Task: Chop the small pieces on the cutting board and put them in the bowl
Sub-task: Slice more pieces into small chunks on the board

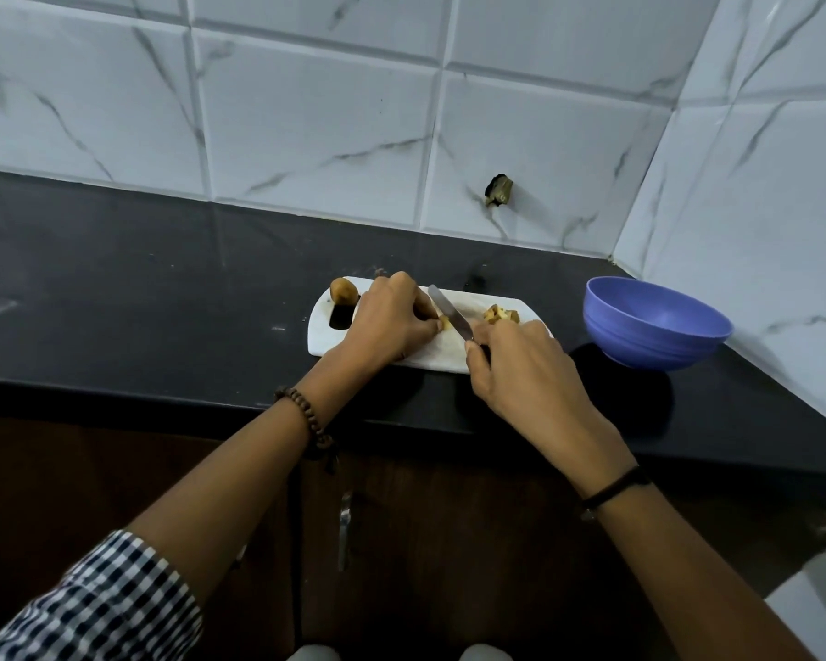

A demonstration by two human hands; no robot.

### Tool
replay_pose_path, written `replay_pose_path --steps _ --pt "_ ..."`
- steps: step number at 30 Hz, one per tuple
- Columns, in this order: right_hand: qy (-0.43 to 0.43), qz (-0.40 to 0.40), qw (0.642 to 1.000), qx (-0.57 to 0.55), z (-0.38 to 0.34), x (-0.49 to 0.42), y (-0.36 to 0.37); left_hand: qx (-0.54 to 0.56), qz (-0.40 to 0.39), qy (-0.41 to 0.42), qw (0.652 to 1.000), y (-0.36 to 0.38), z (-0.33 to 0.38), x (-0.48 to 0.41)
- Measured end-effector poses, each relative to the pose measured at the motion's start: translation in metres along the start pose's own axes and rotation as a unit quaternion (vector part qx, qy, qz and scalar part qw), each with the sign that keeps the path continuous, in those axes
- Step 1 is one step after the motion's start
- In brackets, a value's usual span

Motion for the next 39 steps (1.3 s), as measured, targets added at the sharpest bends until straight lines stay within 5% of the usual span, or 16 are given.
replay_pose_path --steps 18,30,39 --pt "-0.011 -0.120 0.992 -0.037 0.034 0.010 -0.070 0.005 -0.027 -0.014 1.000 -0.007 0.004 0.002" --pt "0.060 -0.078 0.982 -0.160 0.049 0.005 -0.058 -0.034 -0.153 0.034 0.987 -0.007 0.010 -0.017" --pt "0.081 -0.039 0.979 -0.183 0.060 0.010 -0.052 -0.017 -0.088 0.009 0.996 0.002 0.008 -0.017"
Point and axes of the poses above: each hand's wrist, its own x-axis away from the middle knuckle, its own y-axis out of the palm, z = x × y, the point moved 3 cm from there along -x, towards the middle knuckle, and after that the axes turned 9 degrees about z, right-handed, at the moved point
